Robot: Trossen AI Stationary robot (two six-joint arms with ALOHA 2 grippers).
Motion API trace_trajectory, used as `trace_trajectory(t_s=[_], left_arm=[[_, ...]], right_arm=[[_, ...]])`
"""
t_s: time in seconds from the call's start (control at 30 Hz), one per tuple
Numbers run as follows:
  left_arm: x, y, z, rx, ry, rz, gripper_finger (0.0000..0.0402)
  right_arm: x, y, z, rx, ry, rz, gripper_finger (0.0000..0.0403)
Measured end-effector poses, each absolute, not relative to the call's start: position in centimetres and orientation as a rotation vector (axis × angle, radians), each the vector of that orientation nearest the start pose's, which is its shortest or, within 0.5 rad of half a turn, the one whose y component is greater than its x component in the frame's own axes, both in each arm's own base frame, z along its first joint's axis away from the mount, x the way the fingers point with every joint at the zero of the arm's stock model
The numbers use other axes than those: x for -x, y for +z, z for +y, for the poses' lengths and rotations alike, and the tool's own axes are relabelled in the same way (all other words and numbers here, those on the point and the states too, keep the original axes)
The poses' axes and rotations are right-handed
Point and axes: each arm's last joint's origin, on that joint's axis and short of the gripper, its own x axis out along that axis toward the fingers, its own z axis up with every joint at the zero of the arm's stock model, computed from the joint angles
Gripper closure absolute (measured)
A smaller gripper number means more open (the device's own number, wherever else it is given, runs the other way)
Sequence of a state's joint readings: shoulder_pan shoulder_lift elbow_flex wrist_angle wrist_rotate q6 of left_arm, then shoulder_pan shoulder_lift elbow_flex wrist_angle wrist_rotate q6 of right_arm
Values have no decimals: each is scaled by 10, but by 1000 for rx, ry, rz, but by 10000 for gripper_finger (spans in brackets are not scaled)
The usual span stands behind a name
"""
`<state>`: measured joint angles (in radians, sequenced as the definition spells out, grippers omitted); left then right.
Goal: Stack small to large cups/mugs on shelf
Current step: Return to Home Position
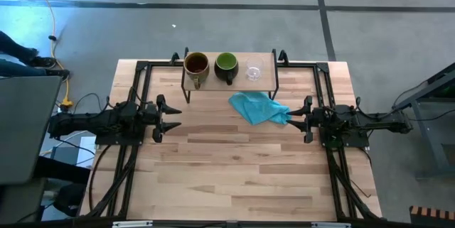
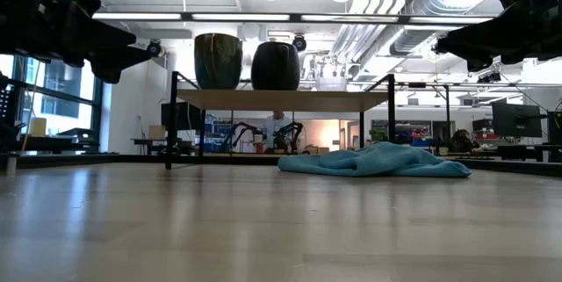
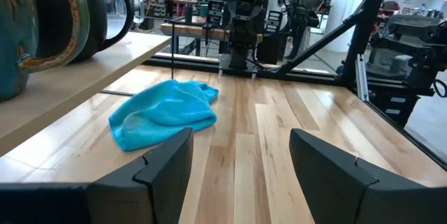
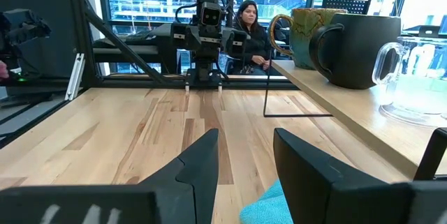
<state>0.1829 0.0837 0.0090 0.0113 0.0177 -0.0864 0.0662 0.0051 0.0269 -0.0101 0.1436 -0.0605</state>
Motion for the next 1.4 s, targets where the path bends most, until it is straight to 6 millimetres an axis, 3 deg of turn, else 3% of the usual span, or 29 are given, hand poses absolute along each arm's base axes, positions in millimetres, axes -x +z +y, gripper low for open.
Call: trace_trajectory(t_s=[0.97, 1.4], left_arm=[[-100, 162, 18, 92, 166, 51, 176], [-97, 175, 1, 85, 24, -72, 176]], right_arm=[[-96, 171, 2, 59, -77, -9, 275], [-96, 171, 2, 59, -75, -8, 275]])
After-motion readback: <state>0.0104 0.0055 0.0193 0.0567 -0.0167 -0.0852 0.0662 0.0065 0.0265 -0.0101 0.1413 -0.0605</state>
